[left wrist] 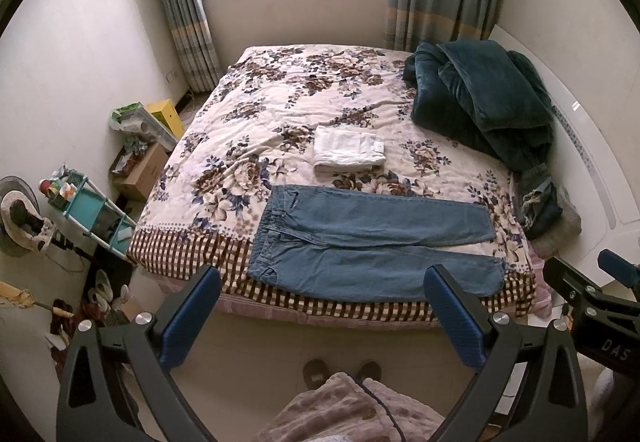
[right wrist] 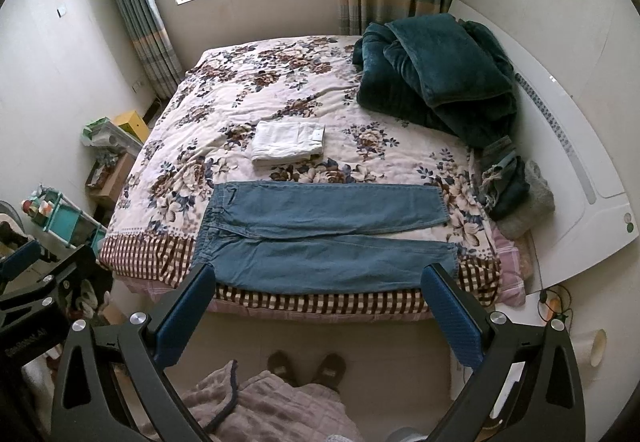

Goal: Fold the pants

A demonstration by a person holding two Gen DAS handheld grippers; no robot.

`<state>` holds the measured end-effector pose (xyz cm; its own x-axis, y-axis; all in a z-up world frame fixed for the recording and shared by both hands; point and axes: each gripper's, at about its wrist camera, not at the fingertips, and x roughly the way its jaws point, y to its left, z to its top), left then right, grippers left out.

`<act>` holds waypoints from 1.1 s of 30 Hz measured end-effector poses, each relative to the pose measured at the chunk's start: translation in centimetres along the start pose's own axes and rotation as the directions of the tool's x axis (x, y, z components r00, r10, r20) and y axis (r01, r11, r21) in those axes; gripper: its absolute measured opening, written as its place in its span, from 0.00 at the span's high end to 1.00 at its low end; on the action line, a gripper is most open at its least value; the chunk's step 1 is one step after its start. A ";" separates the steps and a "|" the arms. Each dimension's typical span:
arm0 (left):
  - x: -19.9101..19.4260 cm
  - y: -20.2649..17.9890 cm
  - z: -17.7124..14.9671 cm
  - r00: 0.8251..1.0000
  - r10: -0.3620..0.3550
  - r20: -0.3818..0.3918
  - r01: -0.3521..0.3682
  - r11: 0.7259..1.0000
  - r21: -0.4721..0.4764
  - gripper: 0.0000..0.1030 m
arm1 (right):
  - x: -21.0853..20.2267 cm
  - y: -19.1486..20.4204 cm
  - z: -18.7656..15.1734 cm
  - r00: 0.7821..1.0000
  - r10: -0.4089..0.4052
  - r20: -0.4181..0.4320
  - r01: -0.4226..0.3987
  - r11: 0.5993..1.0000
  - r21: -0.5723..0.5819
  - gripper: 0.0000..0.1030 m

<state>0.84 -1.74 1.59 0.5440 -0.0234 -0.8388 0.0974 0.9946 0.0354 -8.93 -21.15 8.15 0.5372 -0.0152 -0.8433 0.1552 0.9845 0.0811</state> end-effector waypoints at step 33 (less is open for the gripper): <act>41.0 -6.2 13.0 0.952 0.039 -0.305 -0.022 0.998 0.058 0.00 | 41.1 -10.6 14.2 0.956 -0.115 -0.270 0.190 0.944 0.271 0.00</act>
<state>33.37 -10.20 -26.00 0.2677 0.0474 -0.9623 0.1334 0.9873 0.0857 23.25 -34.72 -19.89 0.2717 -0.0806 -0.9590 0.4729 0.8791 0.0601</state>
